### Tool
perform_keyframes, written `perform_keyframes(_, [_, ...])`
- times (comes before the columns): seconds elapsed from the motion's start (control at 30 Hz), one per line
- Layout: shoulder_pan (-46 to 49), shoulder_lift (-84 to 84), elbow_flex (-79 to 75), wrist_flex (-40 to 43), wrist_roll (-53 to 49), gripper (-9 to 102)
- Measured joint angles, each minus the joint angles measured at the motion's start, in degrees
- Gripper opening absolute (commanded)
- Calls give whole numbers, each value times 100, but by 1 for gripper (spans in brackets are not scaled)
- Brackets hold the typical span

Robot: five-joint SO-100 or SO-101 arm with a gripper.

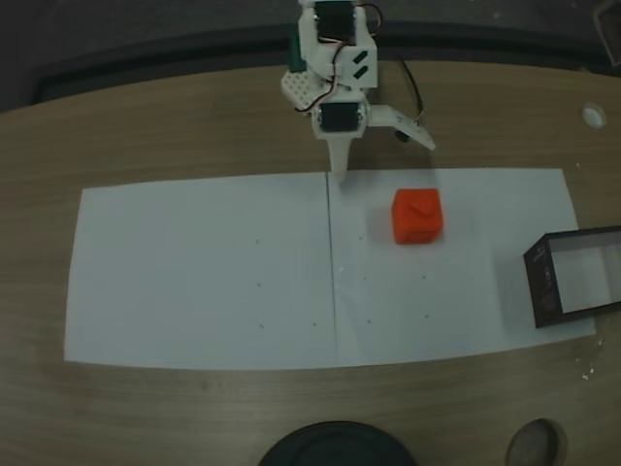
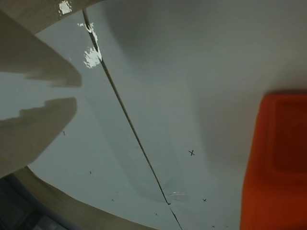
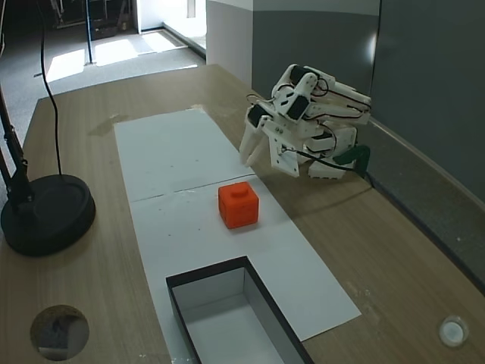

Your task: Grab a orange square and put it in the box.

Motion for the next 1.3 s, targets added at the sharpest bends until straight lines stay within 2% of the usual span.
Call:
perform_keyframes(0.1, [-308,0,0,0,18,0])
perform_keyframes(0.6, [-360,0,0,0,35,1])
perform_keyframes(0.7, [-343,0,18,-422,35,9])
perform_keyframes(0.83, [123,0,9,-1195,35,28])
perform_keyframes(0.93, [343,0,-141,-1433,35,33])
perform_keyframes(1.03, [404,0,-606,-1310,35,34])
perform_keyframes(1.2, [404,-97,-1679,-650,35,36])
perform_keyframes(1.3, [141,-694,-2522,-229,26,39])
